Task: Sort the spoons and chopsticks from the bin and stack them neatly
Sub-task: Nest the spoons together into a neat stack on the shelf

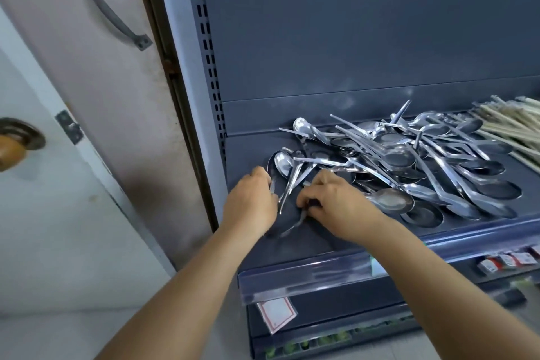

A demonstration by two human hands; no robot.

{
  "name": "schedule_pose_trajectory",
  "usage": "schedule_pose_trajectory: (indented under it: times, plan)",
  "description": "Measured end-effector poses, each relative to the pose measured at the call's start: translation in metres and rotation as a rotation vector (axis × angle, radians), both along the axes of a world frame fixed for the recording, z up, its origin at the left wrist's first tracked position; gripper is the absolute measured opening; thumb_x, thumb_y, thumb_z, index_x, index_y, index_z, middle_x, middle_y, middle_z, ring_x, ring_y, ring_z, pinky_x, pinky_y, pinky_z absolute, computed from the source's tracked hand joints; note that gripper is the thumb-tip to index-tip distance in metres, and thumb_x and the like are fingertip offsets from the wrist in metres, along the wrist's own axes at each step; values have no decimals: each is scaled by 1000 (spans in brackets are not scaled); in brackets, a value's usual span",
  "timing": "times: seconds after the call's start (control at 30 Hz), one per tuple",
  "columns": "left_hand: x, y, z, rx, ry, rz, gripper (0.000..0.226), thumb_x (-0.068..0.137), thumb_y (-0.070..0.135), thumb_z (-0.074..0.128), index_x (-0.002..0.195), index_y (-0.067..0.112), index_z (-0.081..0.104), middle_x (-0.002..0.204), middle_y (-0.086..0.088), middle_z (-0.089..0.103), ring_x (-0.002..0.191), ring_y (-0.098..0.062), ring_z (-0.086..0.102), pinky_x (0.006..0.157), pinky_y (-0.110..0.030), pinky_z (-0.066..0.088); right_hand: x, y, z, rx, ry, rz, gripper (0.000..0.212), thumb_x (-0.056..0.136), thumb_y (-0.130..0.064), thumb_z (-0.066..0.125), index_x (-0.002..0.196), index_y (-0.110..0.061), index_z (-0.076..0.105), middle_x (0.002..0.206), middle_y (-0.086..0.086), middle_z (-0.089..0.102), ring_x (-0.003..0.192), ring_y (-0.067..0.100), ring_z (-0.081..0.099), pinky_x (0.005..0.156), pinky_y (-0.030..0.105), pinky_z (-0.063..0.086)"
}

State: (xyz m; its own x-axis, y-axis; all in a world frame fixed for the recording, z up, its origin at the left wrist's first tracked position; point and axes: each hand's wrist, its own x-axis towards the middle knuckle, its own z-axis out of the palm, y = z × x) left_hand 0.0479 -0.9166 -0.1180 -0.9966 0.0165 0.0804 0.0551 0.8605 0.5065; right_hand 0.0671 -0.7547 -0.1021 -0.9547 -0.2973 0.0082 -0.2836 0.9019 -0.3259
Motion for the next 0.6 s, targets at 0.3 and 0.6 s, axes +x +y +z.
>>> schedule_pose_trajectory:
  times: [0.3, 0.6]
  plan:
    - [-1, -16, 4, 206, -163, 56, 31, 82, 0, 49, 53, 11, 44, 50, -2, 41, 43, -14, 36, 33, -12, 24, -7, -1, -9, -350, 255, 7, 10, 79, -11, 72, 84, -19, 75, 91, -5, 47, 94, 17, 49, 81, 14, 34]
    - [16, -8, 24, 702, -148, 183, 27, 91, 3, 41, 100, 27, 50, 91, 4, 62, 66, -8, 57, 61, -25, 51, -12, -13, 0, -703, 250, -145, 13, 88, -24, 59, 93, -33, 66, 72, -6, 62, 69, 12, 59, 69, 29, 48]
